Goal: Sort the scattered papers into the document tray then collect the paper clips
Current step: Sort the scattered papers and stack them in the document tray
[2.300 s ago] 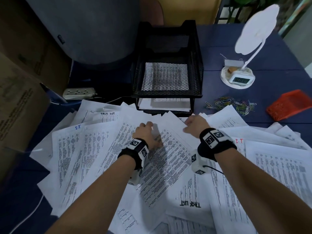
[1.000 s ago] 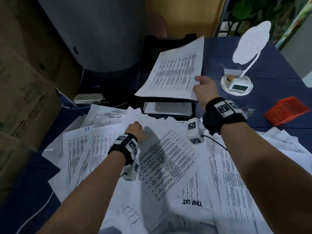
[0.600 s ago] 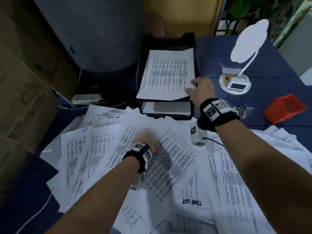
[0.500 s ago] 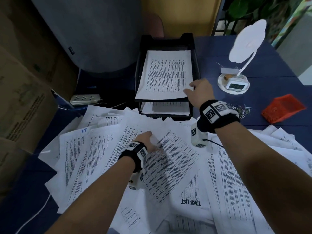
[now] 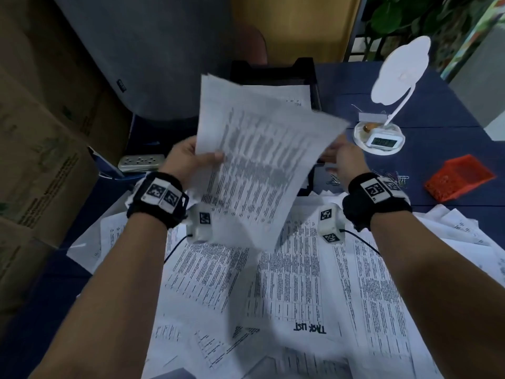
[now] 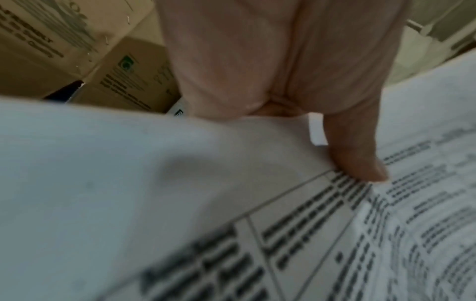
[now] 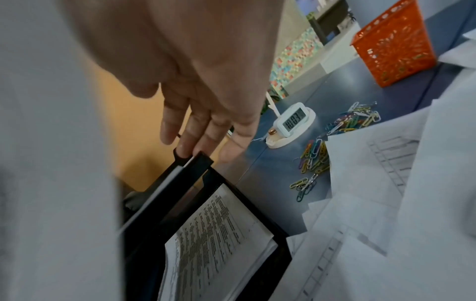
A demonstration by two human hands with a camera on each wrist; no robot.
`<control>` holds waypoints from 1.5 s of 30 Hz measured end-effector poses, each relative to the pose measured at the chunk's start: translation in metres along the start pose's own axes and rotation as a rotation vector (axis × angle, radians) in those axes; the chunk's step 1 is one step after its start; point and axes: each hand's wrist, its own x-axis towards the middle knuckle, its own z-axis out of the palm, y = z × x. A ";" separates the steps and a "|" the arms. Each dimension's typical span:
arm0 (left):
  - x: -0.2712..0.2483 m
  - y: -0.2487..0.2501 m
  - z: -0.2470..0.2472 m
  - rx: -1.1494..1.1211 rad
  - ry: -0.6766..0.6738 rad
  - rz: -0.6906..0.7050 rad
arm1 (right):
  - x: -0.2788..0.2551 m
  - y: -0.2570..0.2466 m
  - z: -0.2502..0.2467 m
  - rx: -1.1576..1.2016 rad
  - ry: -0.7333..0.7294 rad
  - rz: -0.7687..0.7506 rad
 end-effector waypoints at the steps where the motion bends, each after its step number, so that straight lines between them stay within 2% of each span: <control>1: 0.008 0.003 0.001 -0.036 0.049 0.022 | 0.001 0.000 -0.001 -0.005 -0.023 0.009; 4: 0.036 0.005 0.009 -0.061 0.149 0.050 | -0.005 0.001 0.002 -0.129 -0.049 -0.017; 8: 0.067 0.002 0.028 -0.008 0.221 0.005 | -0.003 0.010 0.006 -0.399 0.029 -0.176; 10: 0.073 0.001 0.039 -0.029 0.235 -0.006 | -0.004 0.012 0.008 -0.486 0.102 -0.207; 12: 0.077 -0.002 0.045 -0.078 0.244 0.001 | -0.004 0.016 0.009 -0.515 0.128 -0.145; 17: 0.076 -0.009 0.047 -0.126 0.237 -0.020 | -0.008 0.023 0.005 -0.381 -0.115 0.236; 20: 0.076 -0.013 0.044 -0.090 0.259 -0.072 | -0.011 0.020 0.005 -0.297 -0.170 0.258; 23: 0.070 -0.013 0.046 0.067 0.202 -0.084 | -0.013 0.018 0.007 -0.215 -0.162 0.251; 27: 0.061 -0.018 0.046 0.275 0.154 -0.101 | -0.014 0.013 0.011 -0.180 -0.098 0.174; 29: 0.058 -0.017 0.046 0.349 0.086 -0.166 | -0.009 0.009 0.014 -0.138 -0.047 0.136; 32: 0.053 -0.012 0.045 0.294 -0.018 -0.252 | -0.004 0.001 0.018 -0.085 -0.005 0.120; 36: 0.052 -0.011 0.044 0.400 -0.008 -0.204 | 0.002 -0.004 0.018 -0.103 -0.039 0.073; 40: 0.055 -0.017 0.038 0.690 0.036 -0.072 | 0.011 -0.003 0.017 -0.239 -0.036 0.047; 45: 0.057 -0.021 0.034 0.755 0.045 -0.052 | 0.011 -0.005 0.020 -0.405 0.138 -0.155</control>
